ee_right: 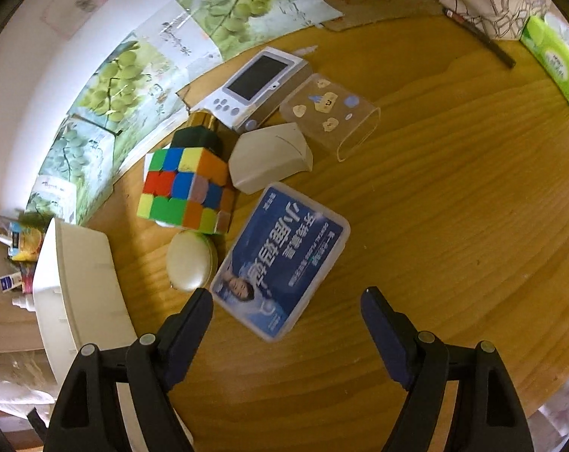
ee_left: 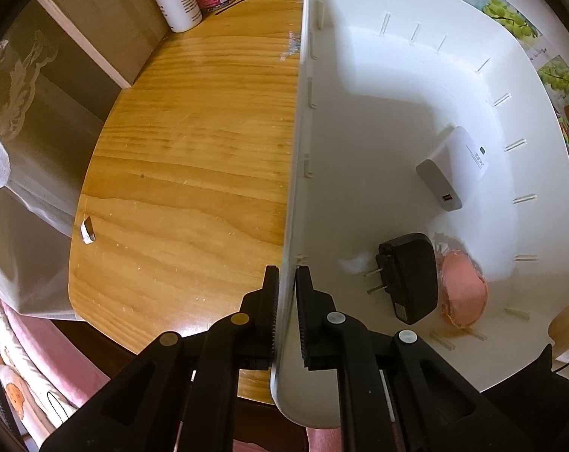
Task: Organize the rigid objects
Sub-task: 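Move the right tool to the blue dental-floss box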
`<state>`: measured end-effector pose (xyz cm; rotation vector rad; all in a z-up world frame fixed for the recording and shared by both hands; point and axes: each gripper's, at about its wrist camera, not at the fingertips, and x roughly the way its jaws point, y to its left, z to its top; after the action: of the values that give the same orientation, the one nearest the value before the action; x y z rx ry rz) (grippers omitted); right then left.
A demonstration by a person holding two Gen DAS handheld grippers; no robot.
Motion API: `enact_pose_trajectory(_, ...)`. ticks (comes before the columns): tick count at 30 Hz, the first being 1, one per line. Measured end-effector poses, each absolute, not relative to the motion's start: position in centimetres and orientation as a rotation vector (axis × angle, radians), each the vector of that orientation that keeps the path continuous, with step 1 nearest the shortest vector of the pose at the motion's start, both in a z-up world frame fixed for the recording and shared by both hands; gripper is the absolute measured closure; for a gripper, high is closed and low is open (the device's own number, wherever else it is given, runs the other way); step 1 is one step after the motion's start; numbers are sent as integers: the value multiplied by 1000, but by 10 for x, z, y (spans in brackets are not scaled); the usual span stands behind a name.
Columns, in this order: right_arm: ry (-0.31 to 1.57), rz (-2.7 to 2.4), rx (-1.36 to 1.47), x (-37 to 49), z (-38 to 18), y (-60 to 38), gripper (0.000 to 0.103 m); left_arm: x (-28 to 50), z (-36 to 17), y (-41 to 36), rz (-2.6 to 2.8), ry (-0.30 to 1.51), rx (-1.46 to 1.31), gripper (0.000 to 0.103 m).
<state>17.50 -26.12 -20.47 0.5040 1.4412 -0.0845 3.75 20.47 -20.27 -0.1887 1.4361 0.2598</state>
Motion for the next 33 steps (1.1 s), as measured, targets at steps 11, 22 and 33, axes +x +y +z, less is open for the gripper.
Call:
enact_pose_trajectory(11,1487,-99,563,198,-226,-264,21,31,-203,205,291,1429,-216,91)
enact_pose_trajectory(22,1513,-128,488,215,-240,-251,21,34,-204,208,313,1430,-233,90)
enact_pose_trajectory(33,1540,-152,351,228,-254,-231,23,33,-203,211,318,1429,-239,89)
